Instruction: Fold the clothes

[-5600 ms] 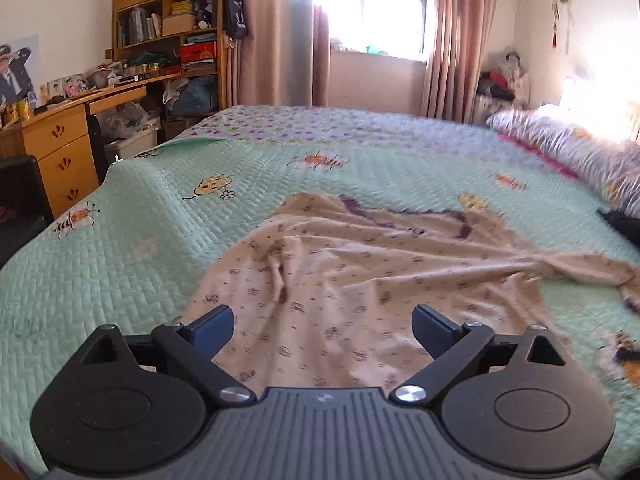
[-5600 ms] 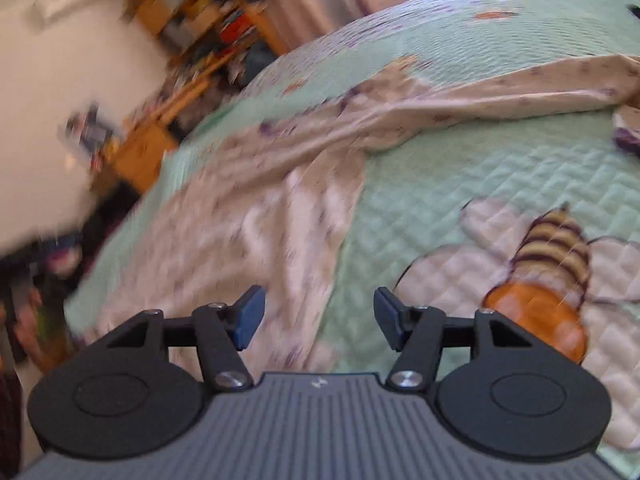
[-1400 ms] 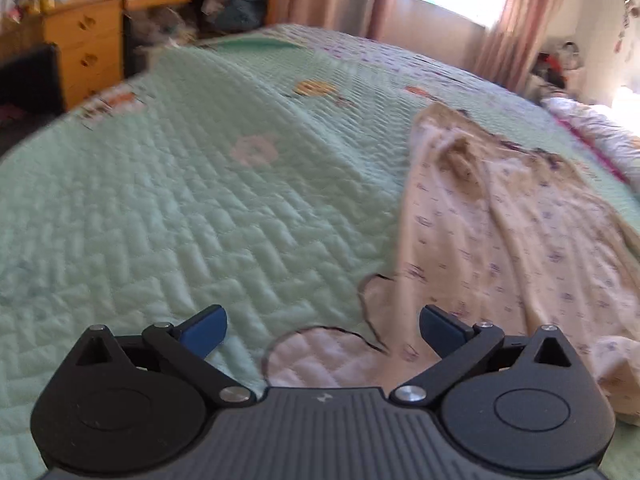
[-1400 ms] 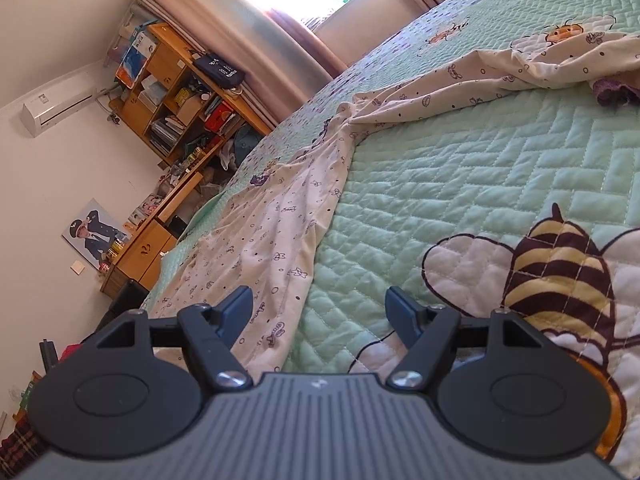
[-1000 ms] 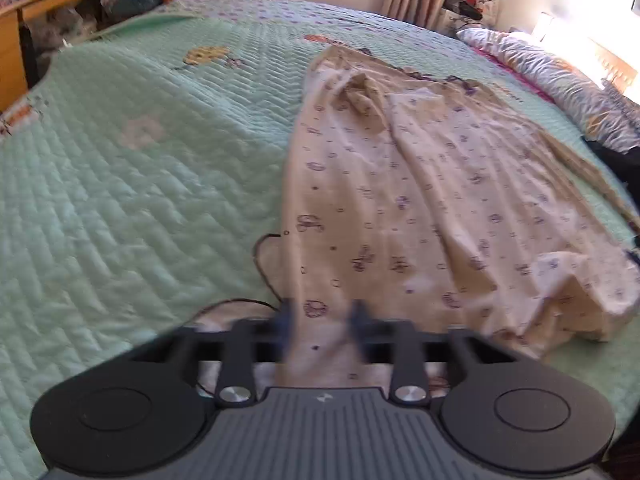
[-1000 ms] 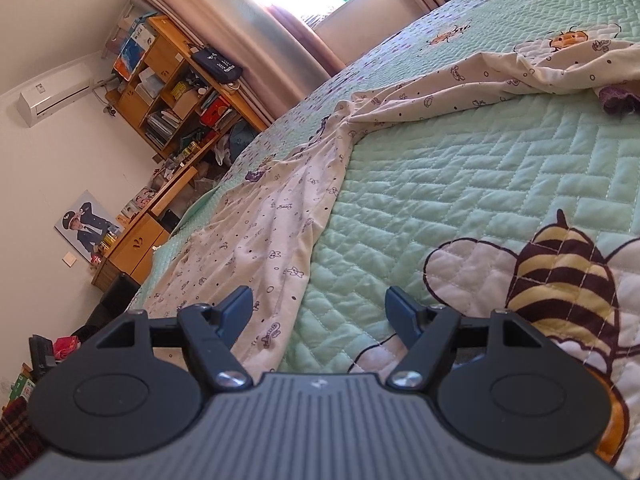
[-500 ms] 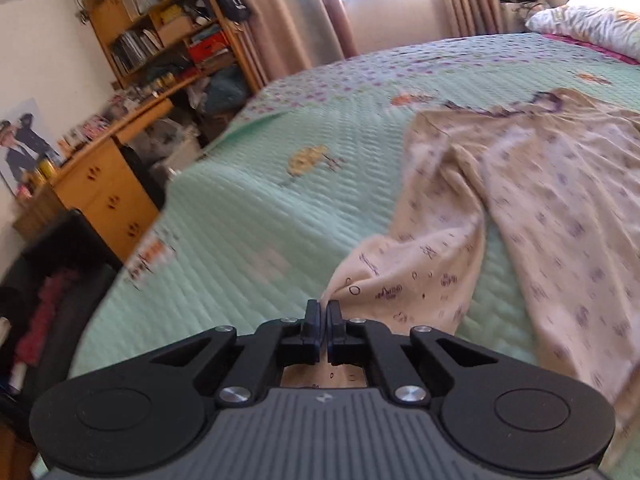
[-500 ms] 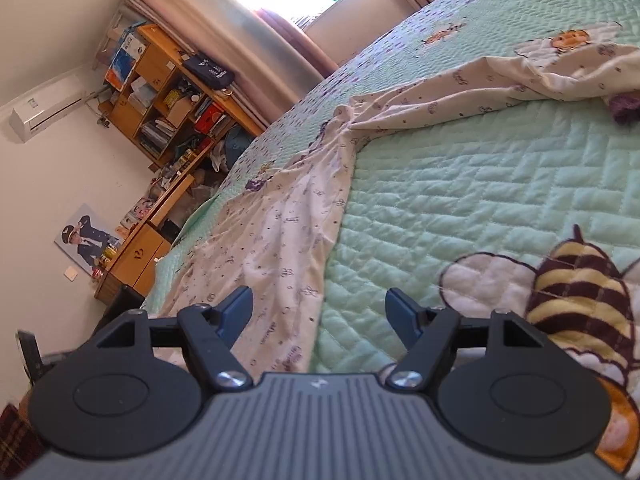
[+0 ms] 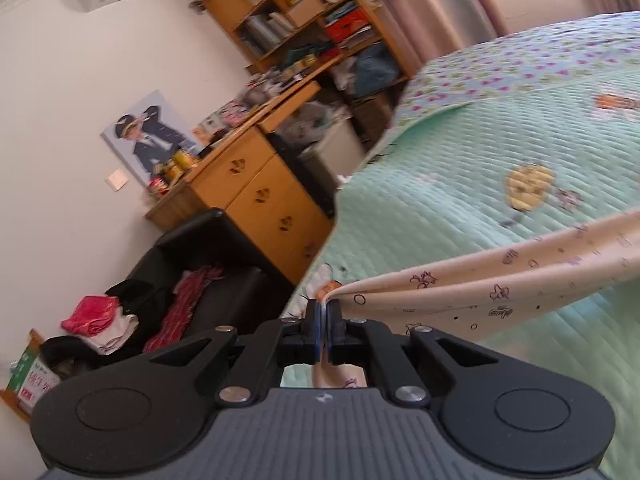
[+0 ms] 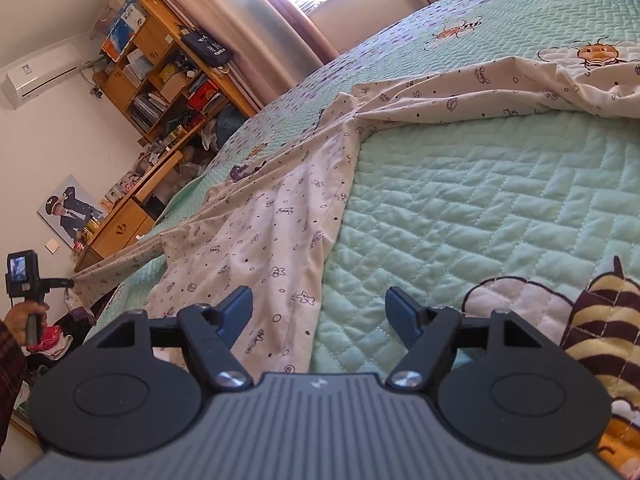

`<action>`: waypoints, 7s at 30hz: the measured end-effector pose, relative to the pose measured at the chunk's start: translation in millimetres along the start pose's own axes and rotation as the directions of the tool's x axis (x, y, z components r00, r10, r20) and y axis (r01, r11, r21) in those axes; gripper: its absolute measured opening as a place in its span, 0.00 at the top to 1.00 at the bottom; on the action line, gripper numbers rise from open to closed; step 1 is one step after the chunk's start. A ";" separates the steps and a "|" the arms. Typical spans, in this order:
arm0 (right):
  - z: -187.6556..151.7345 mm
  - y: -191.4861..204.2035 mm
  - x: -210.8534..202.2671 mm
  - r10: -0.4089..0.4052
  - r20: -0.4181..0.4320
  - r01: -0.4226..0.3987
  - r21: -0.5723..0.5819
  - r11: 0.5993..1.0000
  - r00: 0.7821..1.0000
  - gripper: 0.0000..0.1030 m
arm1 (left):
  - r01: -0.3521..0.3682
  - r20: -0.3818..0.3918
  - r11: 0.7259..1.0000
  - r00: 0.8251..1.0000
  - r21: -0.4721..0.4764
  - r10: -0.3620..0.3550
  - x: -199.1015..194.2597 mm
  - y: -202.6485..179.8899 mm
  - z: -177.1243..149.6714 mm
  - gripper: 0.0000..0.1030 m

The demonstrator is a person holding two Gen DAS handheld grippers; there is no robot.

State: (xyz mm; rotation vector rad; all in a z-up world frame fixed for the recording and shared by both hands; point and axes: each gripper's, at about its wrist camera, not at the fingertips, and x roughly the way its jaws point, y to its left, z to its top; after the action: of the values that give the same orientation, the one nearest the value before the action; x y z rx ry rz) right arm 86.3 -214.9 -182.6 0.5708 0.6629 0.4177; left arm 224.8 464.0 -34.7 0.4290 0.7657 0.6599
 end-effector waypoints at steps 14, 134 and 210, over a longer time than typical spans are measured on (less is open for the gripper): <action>6.5 19.9 -21.4 0.085 -0.015 -0.085 -0.064 0.994 0.996 0.28 | 0.225 -0.089 0.950 0.965 -0.216 -0.248 -38.1 22.8 -112.7 0.40; -87.4 112.3 -49.5 -0.192 -0.018 0.157 -0.506 0.848 0.981 0.53 | 0.278 0.080 0.960 0.958 -0.039 -0.274 -279.9 -97.4 -220.6 0.01; -118.6 141.4 -100.7 -0.190 0.176 0.252 -0.805 0.537 0.966 0.08 | 0.431 0.433 0.862 0.746 0.268 -0.507 -343.2 -95.0 -159.5 1.00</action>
State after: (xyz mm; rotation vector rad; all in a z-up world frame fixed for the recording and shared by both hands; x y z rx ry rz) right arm -91.3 -117.2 -126.8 -0.4168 0.3899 0.4143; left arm -42.7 180.1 -24.3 0.4920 0.4035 -0.0035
